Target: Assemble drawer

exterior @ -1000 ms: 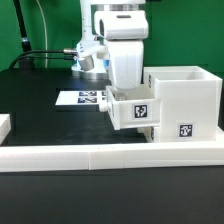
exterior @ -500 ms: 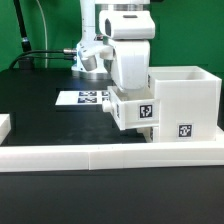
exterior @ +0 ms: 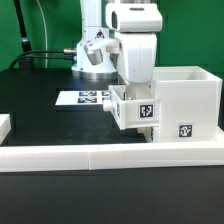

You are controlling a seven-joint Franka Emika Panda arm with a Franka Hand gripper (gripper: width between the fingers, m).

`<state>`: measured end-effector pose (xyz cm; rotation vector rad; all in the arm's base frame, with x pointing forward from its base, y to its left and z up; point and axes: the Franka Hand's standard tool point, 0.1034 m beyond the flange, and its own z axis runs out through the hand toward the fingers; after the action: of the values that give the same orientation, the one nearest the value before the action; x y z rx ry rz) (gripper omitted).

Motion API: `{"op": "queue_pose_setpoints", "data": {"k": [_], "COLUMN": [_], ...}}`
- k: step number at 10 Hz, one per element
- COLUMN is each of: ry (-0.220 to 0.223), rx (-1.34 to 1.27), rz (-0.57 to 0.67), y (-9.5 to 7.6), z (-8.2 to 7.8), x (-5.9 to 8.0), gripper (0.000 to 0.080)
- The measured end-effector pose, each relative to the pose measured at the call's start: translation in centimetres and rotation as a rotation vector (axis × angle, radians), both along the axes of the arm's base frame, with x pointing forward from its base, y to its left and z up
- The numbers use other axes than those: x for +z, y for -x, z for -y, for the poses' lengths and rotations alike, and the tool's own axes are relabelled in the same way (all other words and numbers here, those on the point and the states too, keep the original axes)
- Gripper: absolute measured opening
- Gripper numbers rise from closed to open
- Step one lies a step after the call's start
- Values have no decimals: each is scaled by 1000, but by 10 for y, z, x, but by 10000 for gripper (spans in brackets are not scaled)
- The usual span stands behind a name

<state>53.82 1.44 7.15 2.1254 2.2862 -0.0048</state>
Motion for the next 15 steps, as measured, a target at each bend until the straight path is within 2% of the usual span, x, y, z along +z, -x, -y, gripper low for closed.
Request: {"op": "queue_pose_setpoints", "data": {"k": [1, 2, 3, 5, 7, 8, 10, 12, 13, 14, 15], "ry": [5, 12, 17, 22, 20, 7, -77, -154, -190, -199, -201], "rx": [2, -3, 12, 30, 32, 45, 80, 101, 88, 64, 44], "rz": [-3, -3, -6, -20, -23, -26, -48, -81, -93, -97, -102], "y": [0, 0, 0, 2, 3, 4, 4, 1, -1, -2, -2], "z": [3, 10, 18, 40, 43, 49, 70, 84, 86, 81, 70], "x": [5, 13, 19, 20, 19, 18, 8, -3, -5, -8, -8], "gripper": [585, 635, 635, 649, 649, 649, 649, 649, 649, 649, 649]}}
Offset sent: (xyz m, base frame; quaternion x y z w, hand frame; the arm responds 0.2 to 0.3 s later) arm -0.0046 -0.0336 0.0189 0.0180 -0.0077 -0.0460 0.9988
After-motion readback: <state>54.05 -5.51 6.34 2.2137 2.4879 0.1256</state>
